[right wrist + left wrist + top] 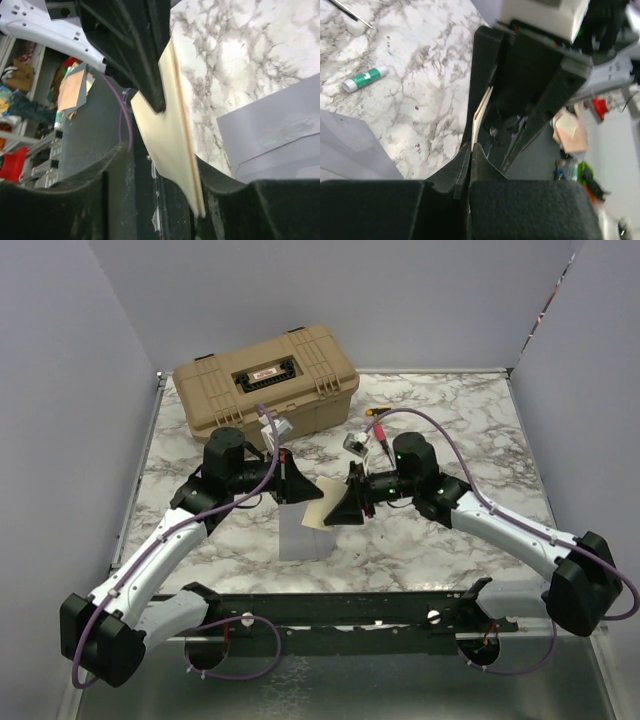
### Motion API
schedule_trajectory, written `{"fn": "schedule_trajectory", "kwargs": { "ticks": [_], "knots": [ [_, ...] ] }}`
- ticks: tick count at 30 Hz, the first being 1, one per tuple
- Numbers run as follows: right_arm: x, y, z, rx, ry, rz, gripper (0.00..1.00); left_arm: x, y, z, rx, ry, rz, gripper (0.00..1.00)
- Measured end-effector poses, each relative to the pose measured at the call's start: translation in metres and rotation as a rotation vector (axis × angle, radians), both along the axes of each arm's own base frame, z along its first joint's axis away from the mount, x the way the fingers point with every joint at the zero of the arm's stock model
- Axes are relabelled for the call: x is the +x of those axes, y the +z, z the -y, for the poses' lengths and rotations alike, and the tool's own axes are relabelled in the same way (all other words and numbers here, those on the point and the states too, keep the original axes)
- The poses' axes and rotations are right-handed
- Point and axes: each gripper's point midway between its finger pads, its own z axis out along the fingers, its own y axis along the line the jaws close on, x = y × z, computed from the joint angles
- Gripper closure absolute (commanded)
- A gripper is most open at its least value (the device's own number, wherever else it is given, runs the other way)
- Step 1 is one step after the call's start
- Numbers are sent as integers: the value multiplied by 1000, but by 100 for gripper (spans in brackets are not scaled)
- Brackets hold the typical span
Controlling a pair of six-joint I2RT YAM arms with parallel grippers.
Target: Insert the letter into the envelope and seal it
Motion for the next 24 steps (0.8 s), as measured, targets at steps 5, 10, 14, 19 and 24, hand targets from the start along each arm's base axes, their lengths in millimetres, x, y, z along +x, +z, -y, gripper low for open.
{"fn": "schedule_trajectory", "kwargs": {
  "ticks": [5, 10, 14, 19, 24],
  "knots": [
    [10, 7, 10, 109, -232, -36, 41, 22, 14, 5, -75, 137, -92, 100],
    [21, 25, 20, 295, -416, -111, 43, 30, 13, 8, -171, 213, -211, 100],
    [30, 47, 21, 396, -473, -170, 43, 31, 25, 10, -226, 217, -240, 100],
    [42, 62, 22, 471, -535, -239, 76, 29, 40, 10, -272, 211, -224, 100],
    [50, 65, 26, 511, -591, -301, 100, 28, 43, 10, -282, 209, -220, 95]
  ]
}}
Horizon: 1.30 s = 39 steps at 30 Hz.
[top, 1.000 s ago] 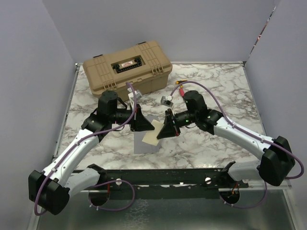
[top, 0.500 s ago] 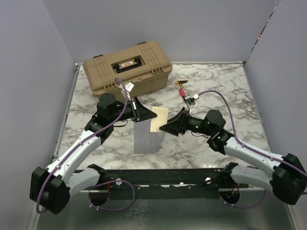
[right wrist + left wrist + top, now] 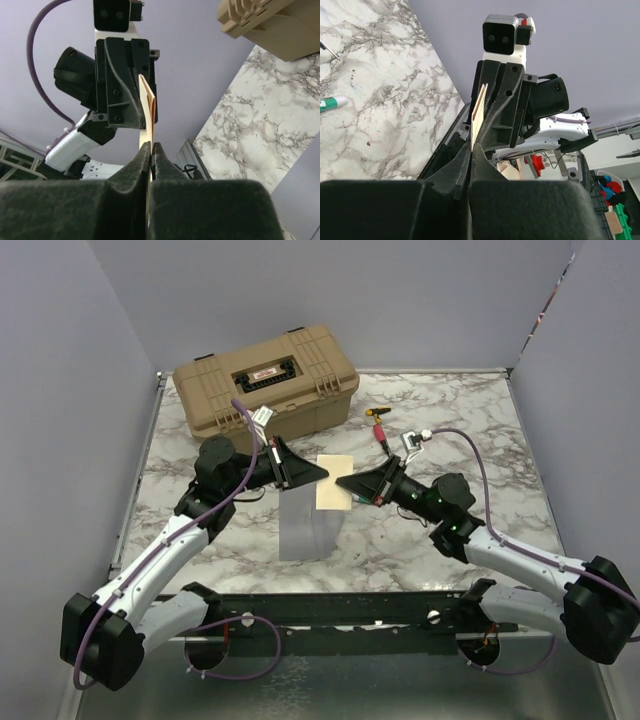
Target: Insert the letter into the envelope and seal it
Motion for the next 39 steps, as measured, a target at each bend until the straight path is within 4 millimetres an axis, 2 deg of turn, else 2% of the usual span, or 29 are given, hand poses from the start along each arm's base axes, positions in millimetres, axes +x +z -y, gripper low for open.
{"fn": "schedule_trajectory", "kwargs": {
  "ticks": [1, 2, 3, 4, 5, 7, 10, 12, 16, 18, 19, 20, 23, 25, 28, 31, 35, 39],
  "knots": [
    [2, -1, 1, 0, -9, -15, 100, 0, 0, 0, 1, 0, 1, 77],
    [3, -4, 1, -8, -20, -28, 100, -1, 0, -1, 5, 2, 5, 53],
    [5, -7, 2, -23, -33, -47, 100, 0, -3, -1, 16, 8, 7, 34],
    [8, -10, 3, -45, -48, -72, 100, 1, -7, -3, 34, 19, 9, 22],
    [14, -14, 3, -81, -73, -103, 100, 4, -14, -5, 69, 41, 7, 14],
    [26, -20, 4, -156, -131, -148, 100, 10, -25, -9, 122, 86, -14, 7],
    [47, -33, 7, -283, -218, -209, 100, 21, -49, -23, 231, 192, -34, 5],
    [58, -55, 6, -383, -249, -254, 100, 27, -68, -35, 293, 271, -55, 5],
    [72, -128, -1, -596, -254, -393, 100, 28, -122, -60, 419, 395, -143, 5],
    [70, -167, -1, -683, -243, -467, 100, 25, -158, -74, 499, 442, -211, 5],
    [68, -184, 0, -719, -238, -501, 100, 23, -170, -79, 528, 457, -235, 5],
    [64, -199, 1, -754, -232, -535, 100, 21, -185, -86, 565, 483, -261, 4],
    [61, -228, 4, -830, -230, -602, 100, 20, -207, -102, 634, 550, -299, 4],
    [63, -239, 2, -866, -231, -629, 100, 22, -214, -110, 656, 590, -310, 4],
    [71, -243, -9, -883, -230, -632, 100, 28, -222, -118, 675, 654, -321, 4],
    [75, -246, -21, -903, -233, -619, 100, 29, -243, -127, 707, 702, -360, 7],
    [70, -255, -29, -933, -228, -614, 100, 26, -268, -131, 743, 718, -420, 17],
    [67, -262, -27, -955, -230, -615, 100, 34, -270, -126, 729, 721, -411, 25]
  ]
}}
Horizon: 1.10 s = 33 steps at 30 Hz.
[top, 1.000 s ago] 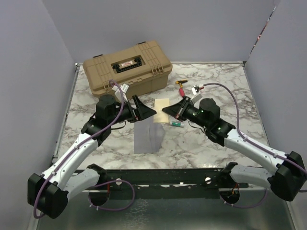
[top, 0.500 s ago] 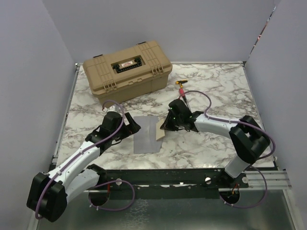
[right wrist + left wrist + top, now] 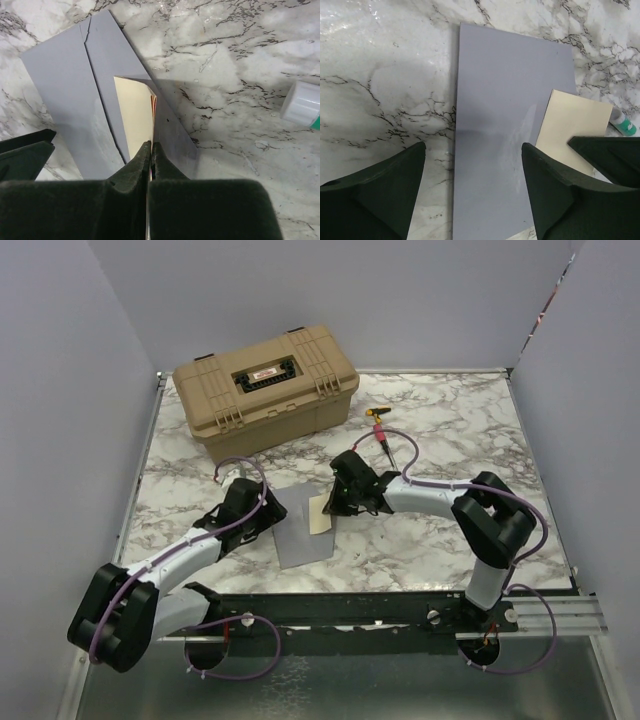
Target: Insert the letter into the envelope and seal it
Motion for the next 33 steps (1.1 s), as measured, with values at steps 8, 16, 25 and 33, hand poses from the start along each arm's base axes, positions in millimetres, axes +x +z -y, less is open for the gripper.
{"fn": "schedule_trajectory", "kwargs": {
  "ticks": [8, 16, 25, 33],
  "knots": [
    [-12, -15, 3, 19, 80, 18, 100, 2, -4, 4, 1, -23, 0, 32],
    [-21, -10, -7, 95, 180, 55, 100, 8, -3, 25, -34, -116, -27, 39],
    [-16, 0, -16, 117, 210, 89, 100, 11, -1, 34, -53, -154, -44, 26],
    [-15, 0, -28, 150, 228, 61, 90, 13, 1, 37, -57, -170, -35, 22]
  ]
}}
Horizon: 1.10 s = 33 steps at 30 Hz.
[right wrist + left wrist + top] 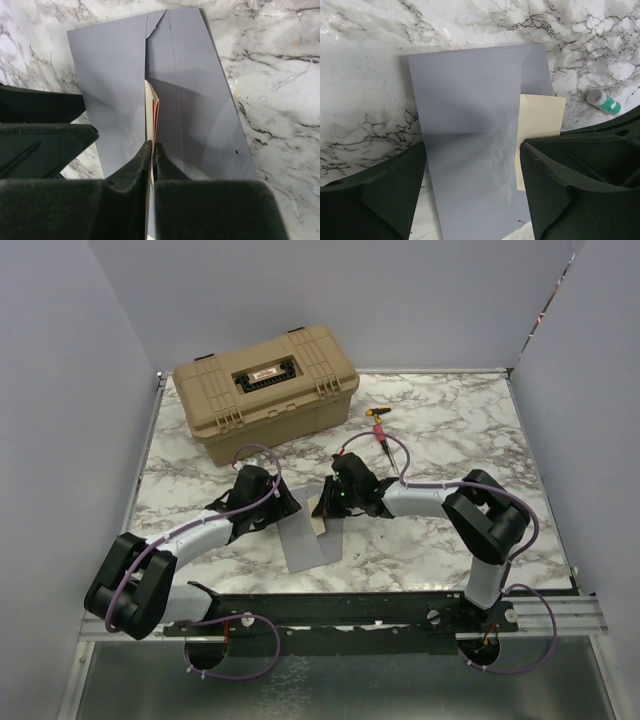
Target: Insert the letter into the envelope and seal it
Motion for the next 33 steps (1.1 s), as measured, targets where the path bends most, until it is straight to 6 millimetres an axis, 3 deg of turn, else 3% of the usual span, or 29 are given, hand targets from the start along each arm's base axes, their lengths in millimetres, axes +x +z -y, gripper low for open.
{"fn": "schedule_trajectory", "kwargs": {
  "ticks": [7, 13, 15, 22, 27, 33],
  "knots": [
    [4, -2, 2, -59, -22, -31, 50, 6, 1, -4, 39, 13, 4, 12],
    [4, 8, 24, -146, -69, -14, 35, 7, 1, -20, 121, 56, -6, 8],
    [5, 13, 32, -176, -87, 4, 35, 7, 3, -28, 154, 79, -5, 8],
    [8, 24, 44, -221, -104, 42, 58, 9, 24, -51, 226, 161, 50, 17],
    [14, 14, 38, -245, -97, 26, 60, 3, 24, -45, 199, 126, 31, 20],
    [13, -2, 43, -292, -101, 0, 60, -9, 9, -32, 163, 51, -35, 35]
  ]
}}
